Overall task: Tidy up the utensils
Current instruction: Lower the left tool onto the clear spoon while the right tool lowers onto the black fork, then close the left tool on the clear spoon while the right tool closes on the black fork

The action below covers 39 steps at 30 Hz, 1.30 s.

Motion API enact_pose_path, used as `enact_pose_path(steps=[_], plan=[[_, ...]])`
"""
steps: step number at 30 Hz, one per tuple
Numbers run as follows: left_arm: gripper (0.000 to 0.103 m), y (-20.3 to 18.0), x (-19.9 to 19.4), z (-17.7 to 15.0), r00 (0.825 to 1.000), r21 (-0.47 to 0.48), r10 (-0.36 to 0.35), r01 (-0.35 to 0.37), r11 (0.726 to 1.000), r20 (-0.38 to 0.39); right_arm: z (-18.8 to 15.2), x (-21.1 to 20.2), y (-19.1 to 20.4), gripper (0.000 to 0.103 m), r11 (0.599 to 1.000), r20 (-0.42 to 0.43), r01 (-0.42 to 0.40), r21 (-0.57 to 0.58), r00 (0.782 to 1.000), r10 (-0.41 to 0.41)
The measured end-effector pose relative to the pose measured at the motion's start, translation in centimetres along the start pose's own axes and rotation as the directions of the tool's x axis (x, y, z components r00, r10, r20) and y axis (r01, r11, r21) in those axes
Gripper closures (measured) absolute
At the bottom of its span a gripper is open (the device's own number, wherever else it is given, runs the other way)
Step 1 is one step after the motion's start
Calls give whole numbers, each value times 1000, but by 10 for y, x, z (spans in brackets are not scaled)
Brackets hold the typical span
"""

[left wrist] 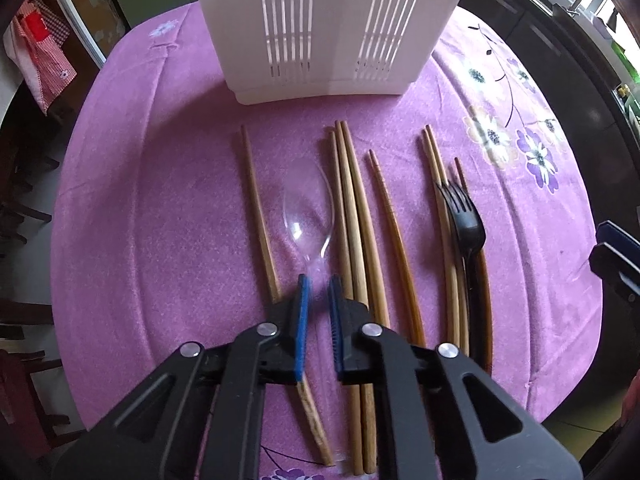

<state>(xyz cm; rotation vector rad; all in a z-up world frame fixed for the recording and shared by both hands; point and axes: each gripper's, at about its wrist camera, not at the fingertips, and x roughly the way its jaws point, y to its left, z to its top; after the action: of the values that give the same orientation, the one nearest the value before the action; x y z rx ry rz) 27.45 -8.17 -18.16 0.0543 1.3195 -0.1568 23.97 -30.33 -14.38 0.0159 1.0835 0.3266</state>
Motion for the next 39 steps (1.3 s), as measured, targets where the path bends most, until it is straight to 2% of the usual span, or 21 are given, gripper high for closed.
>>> enact_pose_path(steps=[3, 5, 8, 16, 22, 35, 39], plan=[[94, -1, -2, -1, 1000, 3, 5, -5, 1000, 13, 1, 1, 6, 77, 1000, -8, -11, -12, 1000, 11], [94, -1, -9, -2, 999, -1, -2, 2, 1000, 40, 2, 3, 12, 84, 1000, -17, -17, -25, 1000, 16], [94, -1, -27, -7, 996, 0, -1, 1, 1000, 94, 2, 7, 23, 89, 998, -42, -38, -46, 998, 36], [94, -6, -69, -22, 980, 28, -4, -1, 1000, 197, 5, 44, 49, 89, 995, -167, -88, -46, 983, 80], [94, -8, -79, -30, 976, 52, -23, 12, 999, 215, 8, 69, 54, 89, 996, -236, -90, -17, 968, 84], [94, -4, -84, -37, 973, 67, -41, 26, 997, 227, 20, 100, 60, 88, 999, -284, -39, 14, 958, 41], [94, -5, -85, -37, 973, 73, -43, 27, 997, 228, 20, 104, 53, 83, 997, -290, -60, 52, 954, 73]])
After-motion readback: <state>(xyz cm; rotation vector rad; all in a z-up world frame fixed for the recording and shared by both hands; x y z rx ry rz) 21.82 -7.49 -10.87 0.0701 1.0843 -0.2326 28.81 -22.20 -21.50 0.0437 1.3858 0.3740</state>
